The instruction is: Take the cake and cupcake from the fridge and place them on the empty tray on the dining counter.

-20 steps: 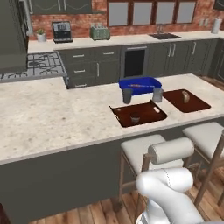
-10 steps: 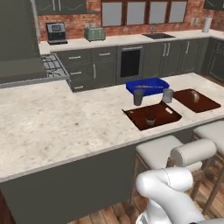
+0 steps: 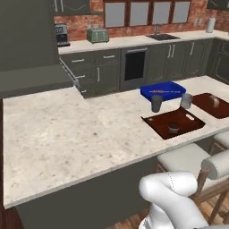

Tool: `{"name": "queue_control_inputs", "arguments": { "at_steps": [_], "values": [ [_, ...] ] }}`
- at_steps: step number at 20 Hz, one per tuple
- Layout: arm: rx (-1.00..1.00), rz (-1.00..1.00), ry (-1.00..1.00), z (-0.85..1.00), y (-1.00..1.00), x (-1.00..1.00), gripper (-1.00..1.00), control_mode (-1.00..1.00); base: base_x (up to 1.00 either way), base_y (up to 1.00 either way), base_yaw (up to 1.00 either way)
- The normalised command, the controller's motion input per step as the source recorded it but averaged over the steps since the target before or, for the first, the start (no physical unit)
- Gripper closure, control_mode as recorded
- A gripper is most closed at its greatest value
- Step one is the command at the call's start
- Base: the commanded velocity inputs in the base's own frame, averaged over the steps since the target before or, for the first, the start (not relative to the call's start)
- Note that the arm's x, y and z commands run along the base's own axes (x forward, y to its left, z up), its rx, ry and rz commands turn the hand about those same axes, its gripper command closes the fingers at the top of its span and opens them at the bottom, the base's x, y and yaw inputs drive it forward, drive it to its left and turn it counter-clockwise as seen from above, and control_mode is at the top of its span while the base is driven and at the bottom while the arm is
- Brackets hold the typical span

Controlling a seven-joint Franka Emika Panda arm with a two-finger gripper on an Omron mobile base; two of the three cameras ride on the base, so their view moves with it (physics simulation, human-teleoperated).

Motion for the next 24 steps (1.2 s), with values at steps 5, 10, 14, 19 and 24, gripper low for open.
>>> {"name": "queue_control_inputs", "arguments": {
  "at_steps": [5, 10, 14, 19, 24],
  "values": [
    [0.0, 0.0, 0.0, 0.0, 0.0, 0.0, 1.0, 1.0, 0.37, -0.4, -0.62],
    [0.0, 0.0, 0.0, 0.0, 0.0, 0.0, 1.0, 1.0, 0.34, 0.19, -0.79],
    [0.0, 0.0, 0.0, 0.0, 0.0, 0.0, 1.0, 1.0, 1.0, 0.06, -0.33],
    [0.0, 0.0, 0.0, 0.0, 0.0, 0.0, 1.0, 1.0, 1.0, 0.0, -0.19],
    [0.0, -0.07, 0.16, -0.05, -0.01, 0.4, 1.0, -1.0, 0.6, 0.0, -0.12]
  ]
}}
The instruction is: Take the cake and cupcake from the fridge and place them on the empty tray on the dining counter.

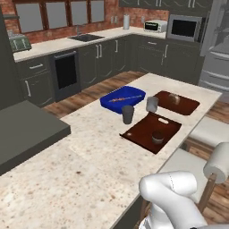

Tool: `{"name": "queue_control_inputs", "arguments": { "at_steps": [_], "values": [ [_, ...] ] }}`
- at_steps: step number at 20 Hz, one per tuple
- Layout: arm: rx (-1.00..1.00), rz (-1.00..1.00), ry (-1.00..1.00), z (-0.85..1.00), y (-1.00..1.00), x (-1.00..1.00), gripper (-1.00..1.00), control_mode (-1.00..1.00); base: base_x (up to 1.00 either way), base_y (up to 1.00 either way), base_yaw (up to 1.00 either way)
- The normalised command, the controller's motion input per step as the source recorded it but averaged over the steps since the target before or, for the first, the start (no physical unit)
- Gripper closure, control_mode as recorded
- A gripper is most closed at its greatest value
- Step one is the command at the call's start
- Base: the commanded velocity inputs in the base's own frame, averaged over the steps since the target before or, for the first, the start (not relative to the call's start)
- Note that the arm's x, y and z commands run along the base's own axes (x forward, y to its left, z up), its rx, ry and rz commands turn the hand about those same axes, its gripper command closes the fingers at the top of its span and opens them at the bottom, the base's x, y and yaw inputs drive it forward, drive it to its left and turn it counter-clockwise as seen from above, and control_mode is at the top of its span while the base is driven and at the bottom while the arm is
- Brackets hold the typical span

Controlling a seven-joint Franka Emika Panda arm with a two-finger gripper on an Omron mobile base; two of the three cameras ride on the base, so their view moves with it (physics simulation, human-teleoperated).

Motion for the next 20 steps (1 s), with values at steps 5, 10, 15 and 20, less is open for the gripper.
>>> {"name": "queue_control_inputs", "arguments": {
  "at_steps": [5, 10, 15, 20],
  "values": [
    [0.0, -0.08, 0.5, -0.26, -0.15, 1.0, 1.0, -1.0, 0.0, 0.0, 0.0],
    [0.0, -0.04, 0.4, -0.45, -0.11, 0.98, 1.0, -1.0, 0.0, 0.0, 0.0],
    [0.0, 0.0, 0.28, -0.68, -0.04, 0.89, 1.0, -1.0, 0.0, 0.0, 0.0],
    [0.02, 0.0, 0.15, -0.67, -0.08, 0.92, 1.0, -1.0, 0.0, 0.0, 0.0]
  ]
}}
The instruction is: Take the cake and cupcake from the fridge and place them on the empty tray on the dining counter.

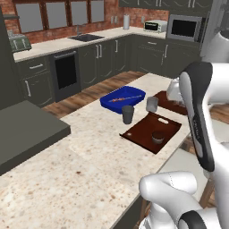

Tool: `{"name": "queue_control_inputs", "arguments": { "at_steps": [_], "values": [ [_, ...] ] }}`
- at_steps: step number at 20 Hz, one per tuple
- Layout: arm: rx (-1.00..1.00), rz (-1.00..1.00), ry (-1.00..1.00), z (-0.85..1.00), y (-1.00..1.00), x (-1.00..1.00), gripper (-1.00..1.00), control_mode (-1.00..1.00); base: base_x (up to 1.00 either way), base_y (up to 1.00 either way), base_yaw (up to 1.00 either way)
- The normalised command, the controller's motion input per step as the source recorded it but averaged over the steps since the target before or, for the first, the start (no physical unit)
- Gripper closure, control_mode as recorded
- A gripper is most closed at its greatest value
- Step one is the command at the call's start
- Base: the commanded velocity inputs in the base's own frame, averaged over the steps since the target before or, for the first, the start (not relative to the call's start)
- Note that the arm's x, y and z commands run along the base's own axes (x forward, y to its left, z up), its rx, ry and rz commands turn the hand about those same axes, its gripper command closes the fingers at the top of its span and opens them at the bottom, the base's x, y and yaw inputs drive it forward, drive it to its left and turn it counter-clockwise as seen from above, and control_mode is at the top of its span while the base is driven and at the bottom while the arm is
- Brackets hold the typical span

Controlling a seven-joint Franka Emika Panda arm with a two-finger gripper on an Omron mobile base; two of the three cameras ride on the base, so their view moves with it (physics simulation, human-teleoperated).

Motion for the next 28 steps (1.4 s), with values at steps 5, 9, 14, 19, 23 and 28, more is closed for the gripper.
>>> {"name": "queue_control_inputs", "arguments": {
  "at_steps": [5, 9, 14, 19, 23, 28],
  "values": [
    [0.05, 0.0, 0.04, -0.63, -0.12, 0.88, 1.0, -1.0, 0.0, 0.0, 0.0],
    [0.06, 0.0, 0.0, -0.59, -0.18, 0.86, 1.0, -1.0, 0.0, 0.0, 0.0],
    [0.02, 0.0, 0.01, -0.54, -0.19, 0.81, 1.0, -1.0, 0.0, 0.0, 0.0],
    [0.0, -0.03, 0.04, -0.5, 0.0, 0.8, 1.0, -1.0, 0.0, 0.0, 0.0],
    [0.0, -0.05, 0.06, -0.47, 0.0, 0.8, 1.0, -1.0, 0.0, 0.0, 0.0],
    [0.0, -0.03, 0.06, -0.49, -0.13, 0.58, 1.0, -1.0, 0.0, 0.0, 0.0]
  ]
}}
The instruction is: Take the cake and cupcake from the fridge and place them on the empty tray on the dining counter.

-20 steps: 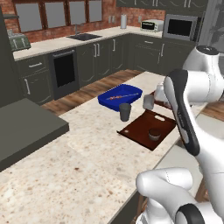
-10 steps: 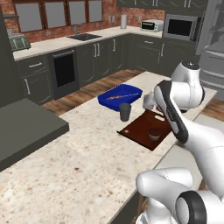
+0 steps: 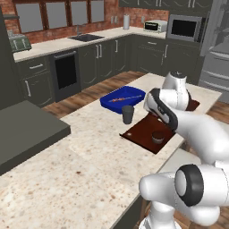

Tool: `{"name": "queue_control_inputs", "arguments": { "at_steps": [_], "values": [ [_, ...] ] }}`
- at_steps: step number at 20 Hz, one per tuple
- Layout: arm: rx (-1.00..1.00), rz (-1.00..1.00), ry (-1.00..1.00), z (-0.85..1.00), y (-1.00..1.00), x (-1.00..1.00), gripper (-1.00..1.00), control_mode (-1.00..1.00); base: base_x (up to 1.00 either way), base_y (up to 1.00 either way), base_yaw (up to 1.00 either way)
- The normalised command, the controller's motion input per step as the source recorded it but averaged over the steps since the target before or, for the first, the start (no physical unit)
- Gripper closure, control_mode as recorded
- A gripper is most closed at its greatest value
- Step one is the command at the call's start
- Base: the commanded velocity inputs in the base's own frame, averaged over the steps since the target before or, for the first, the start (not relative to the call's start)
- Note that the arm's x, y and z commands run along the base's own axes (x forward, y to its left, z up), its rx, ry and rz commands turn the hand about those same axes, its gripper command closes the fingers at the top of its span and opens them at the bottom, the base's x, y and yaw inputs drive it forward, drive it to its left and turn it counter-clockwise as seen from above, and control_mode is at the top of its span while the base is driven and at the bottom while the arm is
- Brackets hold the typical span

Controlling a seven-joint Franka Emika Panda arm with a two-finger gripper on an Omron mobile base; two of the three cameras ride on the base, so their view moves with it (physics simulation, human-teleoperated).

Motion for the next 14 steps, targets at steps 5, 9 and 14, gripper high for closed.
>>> {"name": "queue_control_inputs", "arguments": {
  "at_steps": [5, 9, 14],
  "values": [
    [0.0, -0.02, 0.04, -0.44, -0.17, 0.37, 1.0, -1.0, 0.0, 0.0, 0.0],
    [0.0, -0.03, 0.0, -0.33, -0.02, 0.37, 1.0, -1.0, 0.0, 0.0, 0.0],
    [0.0, -0.03, 0.02, -0.31, 0.0, 0.38, 1.0, -1.0, 0.0, 0.0, 0.0]
  ]
}}
